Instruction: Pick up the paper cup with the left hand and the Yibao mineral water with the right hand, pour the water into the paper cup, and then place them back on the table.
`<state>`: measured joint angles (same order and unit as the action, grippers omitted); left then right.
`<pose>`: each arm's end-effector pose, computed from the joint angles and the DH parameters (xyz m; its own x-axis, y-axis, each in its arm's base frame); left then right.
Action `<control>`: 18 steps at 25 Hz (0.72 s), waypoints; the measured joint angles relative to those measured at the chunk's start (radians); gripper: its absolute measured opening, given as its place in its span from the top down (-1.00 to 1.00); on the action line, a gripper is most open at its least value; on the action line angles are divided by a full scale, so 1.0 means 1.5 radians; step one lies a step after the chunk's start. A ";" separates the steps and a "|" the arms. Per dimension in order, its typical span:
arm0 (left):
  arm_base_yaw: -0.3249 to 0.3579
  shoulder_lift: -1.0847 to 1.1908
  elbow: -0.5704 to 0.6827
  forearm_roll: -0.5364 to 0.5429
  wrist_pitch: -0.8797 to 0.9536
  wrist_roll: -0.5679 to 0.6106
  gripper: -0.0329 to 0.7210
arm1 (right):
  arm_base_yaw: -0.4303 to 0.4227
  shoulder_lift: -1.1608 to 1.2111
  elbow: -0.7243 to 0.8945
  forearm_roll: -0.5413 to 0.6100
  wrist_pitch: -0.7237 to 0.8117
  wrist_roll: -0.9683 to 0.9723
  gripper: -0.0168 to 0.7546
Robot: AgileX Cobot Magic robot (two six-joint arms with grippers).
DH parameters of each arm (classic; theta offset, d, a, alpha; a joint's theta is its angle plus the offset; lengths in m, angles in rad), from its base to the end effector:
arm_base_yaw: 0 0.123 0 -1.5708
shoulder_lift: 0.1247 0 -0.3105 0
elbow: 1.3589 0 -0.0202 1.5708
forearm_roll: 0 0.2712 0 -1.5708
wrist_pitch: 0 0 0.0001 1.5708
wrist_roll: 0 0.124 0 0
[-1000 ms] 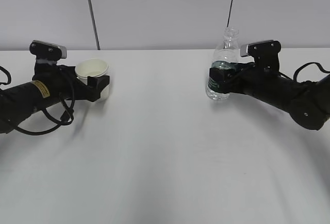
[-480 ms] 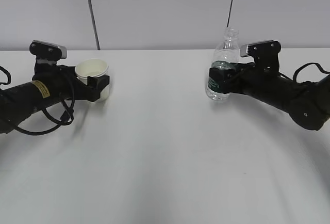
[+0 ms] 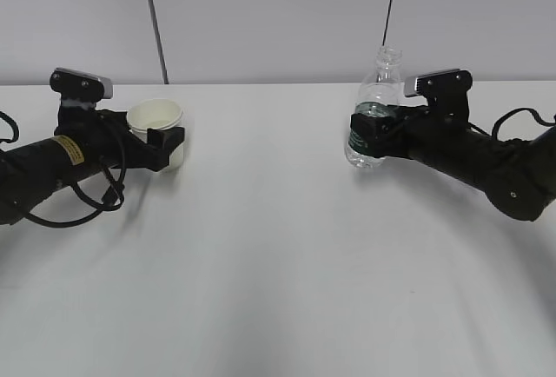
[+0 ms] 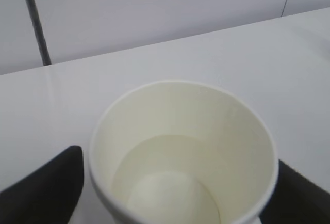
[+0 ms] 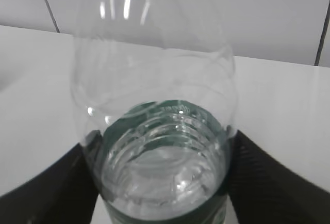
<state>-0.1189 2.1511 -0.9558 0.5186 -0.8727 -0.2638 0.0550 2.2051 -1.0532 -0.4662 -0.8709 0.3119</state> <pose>0.4410 -0.1001 0.0912 -0.2563 0.1123 -0.9601 0.4937 0.8691 -0.0301 0.4726 0.0687 0.0920 -0.2463 -0.0150 -0.9691 -0.3846 0.9193 0.0835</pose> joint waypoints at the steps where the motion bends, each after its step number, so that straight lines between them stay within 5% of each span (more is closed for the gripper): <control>1: 0.000 0.000 0.000 0.000 0.000 0.000 -0.65 | 0.000 0.000 0.000 -0.001 0.000 0.000 -0.43; 6: 0.000 0.000 0.000 0.000 0.000 0.000 -0.65 | 0.000 0.001 0.000 -0.006 0.000 0.000 -0.62; 18: 0.000 0.000 0.000 0.000 0.000 0.000 -0.65 | 0.000 0.000 0.000 -0.014 0.009 0.009 -0.65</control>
<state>-0.1189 2.1511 -0.9558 0.5186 -0.8727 -0.2638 0.0550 2.2049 -1.0538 -0.4866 -0.8569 0.3258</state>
